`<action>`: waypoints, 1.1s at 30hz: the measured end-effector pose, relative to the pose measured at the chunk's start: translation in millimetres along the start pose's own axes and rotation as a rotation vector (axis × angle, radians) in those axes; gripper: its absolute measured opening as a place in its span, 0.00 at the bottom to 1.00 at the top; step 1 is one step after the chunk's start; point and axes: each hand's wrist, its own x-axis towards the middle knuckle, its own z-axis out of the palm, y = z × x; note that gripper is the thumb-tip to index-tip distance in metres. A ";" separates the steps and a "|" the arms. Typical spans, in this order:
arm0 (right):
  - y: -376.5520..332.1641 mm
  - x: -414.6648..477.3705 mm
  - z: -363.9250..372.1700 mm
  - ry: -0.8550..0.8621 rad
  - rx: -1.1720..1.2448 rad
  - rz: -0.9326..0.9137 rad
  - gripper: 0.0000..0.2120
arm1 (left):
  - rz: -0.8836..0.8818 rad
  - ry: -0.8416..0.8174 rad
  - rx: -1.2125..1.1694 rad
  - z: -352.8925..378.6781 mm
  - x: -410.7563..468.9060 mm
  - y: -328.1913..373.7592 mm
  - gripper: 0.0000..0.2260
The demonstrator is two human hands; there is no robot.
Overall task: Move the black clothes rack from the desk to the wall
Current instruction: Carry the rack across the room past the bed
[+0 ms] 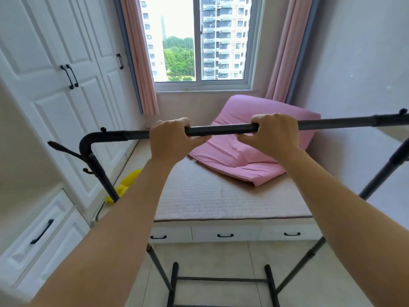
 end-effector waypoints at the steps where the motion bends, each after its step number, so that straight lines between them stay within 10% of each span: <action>1: 9.7 -3.9 -3.5 -0.018 -0.024 0.017 0.20 | 0.013 -0.005 -0.017 5.5 3.7 9.6 0.27; 33: 259.6 -102.1 -86.3 0.009 -0.311 0.468 0.11 | 0.212 -0.134 -0.360 117.1 80.0 297.9 0.20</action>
